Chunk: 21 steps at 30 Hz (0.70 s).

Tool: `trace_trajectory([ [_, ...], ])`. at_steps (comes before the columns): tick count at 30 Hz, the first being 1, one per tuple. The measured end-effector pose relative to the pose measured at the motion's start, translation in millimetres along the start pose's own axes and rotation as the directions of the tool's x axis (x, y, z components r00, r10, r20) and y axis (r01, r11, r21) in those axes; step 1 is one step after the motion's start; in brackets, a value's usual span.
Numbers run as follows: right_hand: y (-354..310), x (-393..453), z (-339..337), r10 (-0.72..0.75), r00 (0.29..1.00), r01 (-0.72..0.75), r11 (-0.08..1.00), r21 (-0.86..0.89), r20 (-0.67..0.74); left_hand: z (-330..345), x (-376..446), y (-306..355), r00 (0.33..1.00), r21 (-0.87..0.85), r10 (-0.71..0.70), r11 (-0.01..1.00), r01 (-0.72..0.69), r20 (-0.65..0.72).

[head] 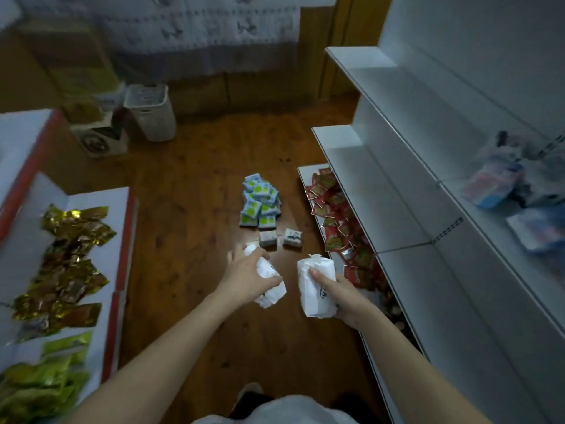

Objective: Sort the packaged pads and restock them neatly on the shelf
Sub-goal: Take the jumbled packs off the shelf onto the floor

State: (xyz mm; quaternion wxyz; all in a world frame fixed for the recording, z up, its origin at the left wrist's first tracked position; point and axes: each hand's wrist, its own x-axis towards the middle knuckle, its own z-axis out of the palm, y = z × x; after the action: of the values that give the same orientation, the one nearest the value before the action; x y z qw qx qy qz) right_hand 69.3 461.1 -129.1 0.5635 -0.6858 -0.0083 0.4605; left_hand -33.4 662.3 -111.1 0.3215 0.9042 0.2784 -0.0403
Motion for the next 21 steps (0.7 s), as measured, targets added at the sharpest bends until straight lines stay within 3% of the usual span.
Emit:
trace_trajectory([
  [7, -19.8, 90.4, 8.9, 0.104, 0.993, -0.099, 0.992, 0.083, -0.057, 10.5, 78.1, -27.4, 0.966, -0.148, -0.252, 0.955, 0.258, 0.055],
  [13, -41.0, 216.7, -3.0, 0.222, 0.975, -0.221, 0.973, 0.072, -0.006, 33.0, 183.8, -48.5, 0.906, -0.213, -0.405, 0.881, 0.424, 0.125],
  [18, -35.1, 333.3, -25.8, 0.372, 0.928, -0.372, 0.928, -0.002, 0.033, 74.8, 282.2, -70.4, 0.772, -0.25, -0.627, 0.734, 0.632, 0.11],
  [21, -23.9, 405.0, -52.7, 0.429, 0.903, -0.428, 0.902, -0.05, 0.014, 111.5, 344.4, -87.8, 0.723, -0.211, -0.676, 0.693, 0.689, 0.139],
])
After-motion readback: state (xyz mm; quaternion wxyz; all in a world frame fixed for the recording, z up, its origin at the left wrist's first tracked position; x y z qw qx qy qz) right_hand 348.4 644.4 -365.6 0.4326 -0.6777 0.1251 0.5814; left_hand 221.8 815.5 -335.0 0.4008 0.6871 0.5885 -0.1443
